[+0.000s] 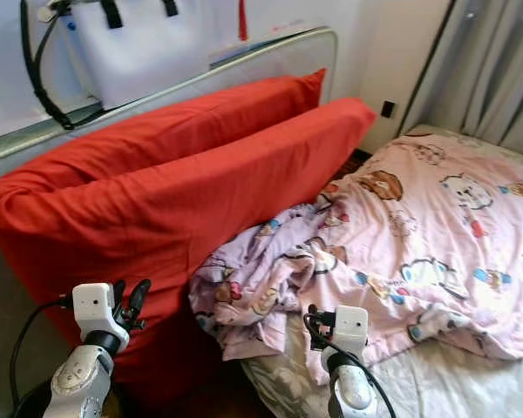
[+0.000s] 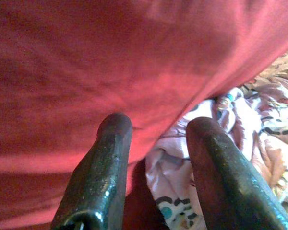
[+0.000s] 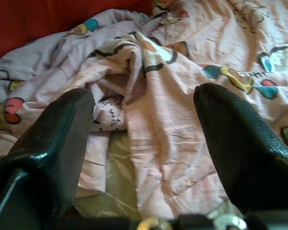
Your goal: Clean up the room
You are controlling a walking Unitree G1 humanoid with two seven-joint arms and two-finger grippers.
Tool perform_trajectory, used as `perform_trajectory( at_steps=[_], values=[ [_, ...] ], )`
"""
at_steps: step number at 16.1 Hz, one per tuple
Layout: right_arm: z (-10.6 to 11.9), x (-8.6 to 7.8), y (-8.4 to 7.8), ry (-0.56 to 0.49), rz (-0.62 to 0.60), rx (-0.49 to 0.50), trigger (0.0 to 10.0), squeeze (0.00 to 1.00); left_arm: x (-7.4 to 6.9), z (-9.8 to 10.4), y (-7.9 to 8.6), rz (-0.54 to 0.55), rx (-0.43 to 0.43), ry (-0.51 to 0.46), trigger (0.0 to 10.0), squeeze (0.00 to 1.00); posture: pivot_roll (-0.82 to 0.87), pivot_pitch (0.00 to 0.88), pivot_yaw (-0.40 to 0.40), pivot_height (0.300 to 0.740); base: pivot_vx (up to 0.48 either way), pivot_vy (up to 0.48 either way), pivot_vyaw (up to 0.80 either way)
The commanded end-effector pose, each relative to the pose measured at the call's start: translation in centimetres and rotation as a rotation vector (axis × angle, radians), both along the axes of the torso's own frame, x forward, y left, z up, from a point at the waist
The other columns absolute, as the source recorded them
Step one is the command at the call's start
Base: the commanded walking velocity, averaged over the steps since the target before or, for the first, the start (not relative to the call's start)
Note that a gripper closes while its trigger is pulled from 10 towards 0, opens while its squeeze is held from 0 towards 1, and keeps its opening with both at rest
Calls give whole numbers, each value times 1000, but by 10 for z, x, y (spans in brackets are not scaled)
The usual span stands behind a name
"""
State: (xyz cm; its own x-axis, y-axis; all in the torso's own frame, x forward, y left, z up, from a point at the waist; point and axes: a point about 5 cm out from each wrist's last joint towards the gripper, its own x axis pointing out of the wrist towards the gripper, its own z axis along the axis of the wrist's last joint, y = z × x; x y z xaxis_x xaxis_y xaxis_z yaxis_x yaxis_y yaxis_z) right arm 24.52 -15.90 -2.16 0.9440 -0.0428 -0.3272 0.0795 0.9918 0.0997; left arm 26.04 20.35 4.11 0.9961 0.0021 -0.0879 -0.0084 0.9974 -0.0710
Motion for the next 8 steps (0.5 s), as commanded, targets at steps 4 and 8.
perform_trajectory(
  at_steps=[4, 8],
  values=[
    [9, 9, -1, -40, -13, 4, 10000, 0, 4, 7, -2, -4, -2, -18, 10000, 0, 40, 5, 1, 740, 0, 0, 0],
    [9, 9, 1, -34, 14, -18, 10000, 0, 0, 6, -2, 7, -5, -12, 10000, 0, 47, 11, -2, 740, 0, 0, 0]
  ],
)
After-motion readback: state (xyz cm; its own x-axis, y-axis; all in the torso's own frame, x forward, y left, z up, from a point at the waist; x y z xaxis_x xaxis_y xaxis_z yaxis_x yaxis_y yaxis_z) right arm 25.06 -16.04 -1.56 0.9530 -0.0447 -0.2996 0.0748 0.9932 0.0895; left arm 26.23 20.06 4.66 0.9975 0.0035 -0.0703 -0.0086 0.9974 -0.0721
